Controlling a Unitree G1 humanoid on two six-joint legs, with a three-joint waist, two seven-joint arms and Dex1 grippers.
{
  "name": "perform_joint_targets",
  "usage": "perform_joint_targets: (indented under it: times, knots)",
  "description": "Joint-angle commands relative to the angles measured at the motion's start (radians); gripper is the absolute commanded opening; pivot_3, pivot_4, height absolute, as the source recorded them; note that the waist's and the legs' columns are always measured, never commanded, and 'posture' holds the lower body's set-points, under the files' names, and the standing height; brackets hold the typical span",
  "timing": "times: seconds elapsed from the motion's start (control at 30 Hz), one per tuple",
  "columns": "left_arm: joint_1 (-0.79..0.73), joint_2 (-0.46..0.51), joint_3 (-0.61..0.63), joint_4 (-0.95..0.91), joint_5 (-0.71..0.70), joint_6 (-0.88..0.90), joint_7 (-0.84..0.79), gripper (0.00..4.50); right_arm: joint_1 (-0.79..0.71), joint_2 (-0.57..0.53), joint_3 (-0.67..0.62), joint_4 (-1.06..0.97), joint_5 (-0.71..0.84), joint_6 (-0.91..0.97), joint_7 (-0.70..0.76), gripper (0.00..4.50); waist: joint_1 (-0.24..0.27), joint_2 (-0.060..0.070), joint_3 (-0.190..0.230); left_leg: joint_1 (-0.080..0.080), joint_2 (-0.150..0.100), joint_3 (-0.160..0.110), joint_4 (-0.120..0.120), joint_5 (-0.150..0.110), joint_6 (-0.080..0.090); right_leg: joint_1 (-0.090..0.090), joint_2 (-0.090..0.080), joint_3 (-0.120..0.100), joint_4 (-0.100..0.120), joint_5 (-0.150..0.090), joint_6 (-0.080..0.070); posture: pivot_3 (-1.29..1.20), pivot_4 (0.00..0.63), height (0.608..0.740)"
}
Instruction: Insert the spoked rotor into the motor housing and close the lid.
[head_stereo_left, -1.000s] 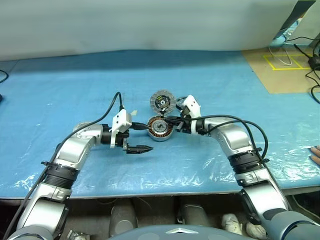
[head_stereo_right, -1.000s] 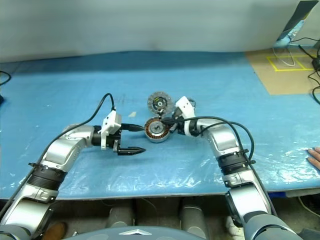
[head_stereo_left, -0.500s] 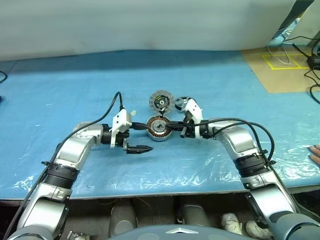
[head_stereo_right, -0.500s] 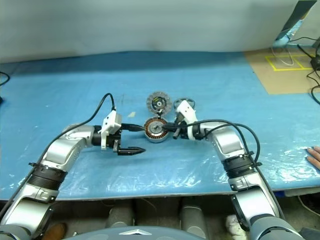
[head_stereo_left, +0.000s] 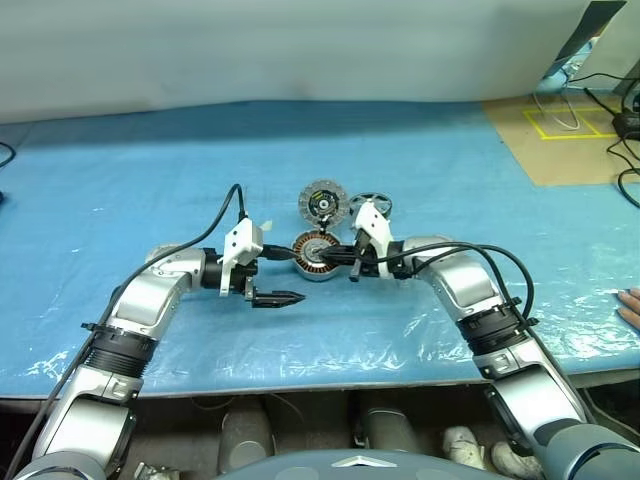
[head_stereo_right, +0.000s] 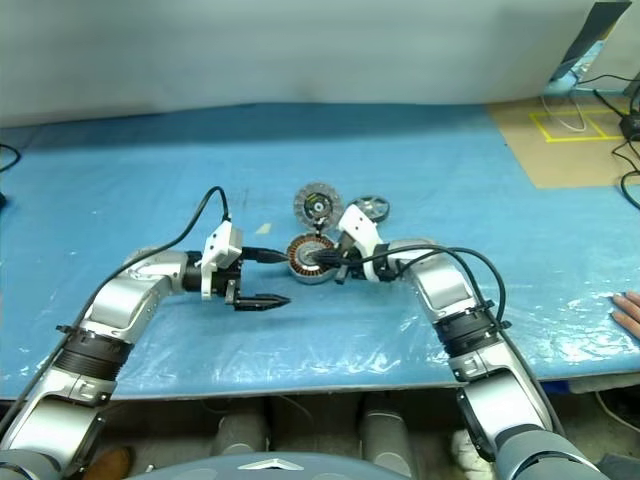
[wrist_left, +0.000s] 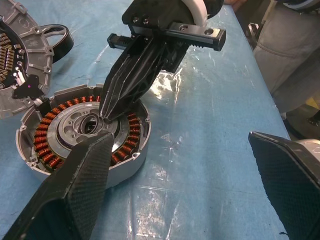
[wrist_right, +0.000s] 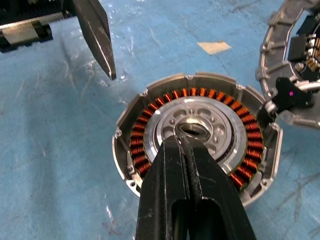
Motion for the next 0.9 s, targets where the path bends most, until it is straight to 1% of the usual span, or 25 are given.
perform_joint_targets:
  times: [0.03,0.43,0.9]
  knots:
    - [-0.006,0.0,0.001,-0.015,-0.002,-0.018,-0.004,4.5,0.003,0.0,0.007,-0.009,-0.006,-0.003,0.003,0.03,0.0,0.0,0.0,0.0,0.0,0.0,0.0,0.0,0.0,0.0,0.0,0.0,0.0,0.0,0.0,0.0,0.15,0.74]
    - [-0.008,-0.004,-0.001,-0.013,0.001,-0.018,-0.002,4.5,-0.005,0.035,0.008,0.023,-0.023,-0.009,-0.02,0.03,-0.001,0.0,0.0,0.0,0.0,0.0,0.0,0.0,0.0,0.0,0.0,0.0,0.0,0.0,0.0,0.0,0.15,0.74]
    - [-0.009,-0.002,0.0,-0.01,0.004,-0.019,-0.005,4.5,-0.035,0.066,-0.03,0.058,0.0,0.002,-0.043,0.03,0.0,0.0,0.0,0.0,0.0,0.0,0.0,0.0,0.0,0.0,0.0,0.0,0.001,0.0,0.0,0.0,0.15,0.74]
